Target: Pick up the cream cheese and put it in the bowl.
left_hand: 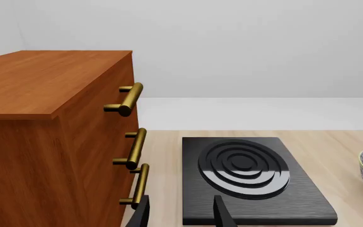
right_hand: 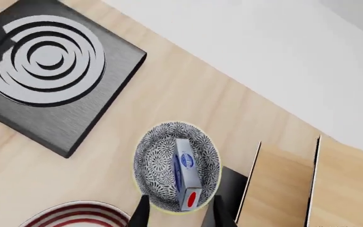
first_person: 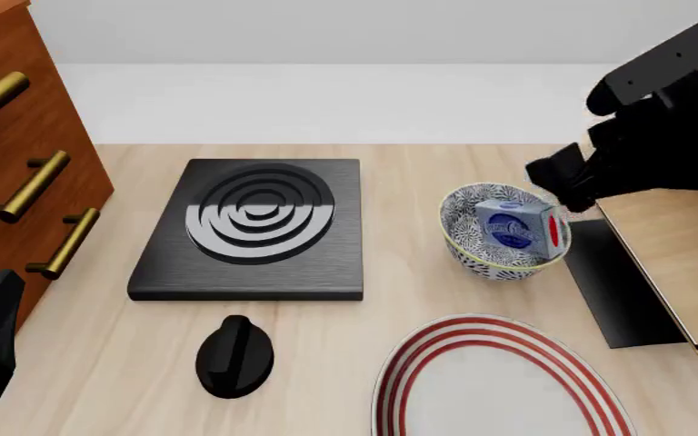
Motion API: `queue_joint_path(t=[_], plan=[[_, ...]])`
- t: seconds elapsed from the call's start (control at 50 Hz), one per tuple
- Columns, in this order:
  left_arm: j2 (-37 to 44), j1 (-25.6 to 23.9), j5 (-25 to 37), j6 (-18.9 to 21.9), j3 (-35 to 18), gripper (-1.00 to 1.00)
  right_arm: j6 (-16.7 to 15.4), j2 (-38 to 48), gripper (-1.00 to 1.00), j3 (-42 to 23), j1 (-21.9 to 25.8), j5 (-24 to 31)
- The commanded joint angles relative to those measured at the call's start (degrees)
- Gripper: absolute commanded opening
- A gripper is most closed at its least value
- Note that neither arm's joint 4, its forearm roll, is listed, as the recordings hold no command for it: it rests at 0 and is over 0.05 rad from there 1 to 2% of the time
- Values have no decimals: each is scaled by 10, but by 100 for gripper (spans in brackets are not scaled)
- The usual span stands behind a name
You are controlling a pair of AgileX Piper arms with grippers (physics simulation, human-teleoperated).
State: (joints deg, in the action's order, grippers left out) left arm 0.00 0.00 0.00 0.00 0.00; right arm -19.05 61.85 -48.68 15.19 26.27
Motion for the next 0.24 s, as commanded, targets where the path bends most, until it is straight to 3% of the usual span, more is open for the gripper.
queue_joint_path(t=[0.02, 0.24], plan=[[0, 0, 0, 0, 0, 100, 47, -68, 100, -20, 43, 21], [0, 0, 0, 0, 0, 100, 95, -159, 100, -7, 101, 18]])
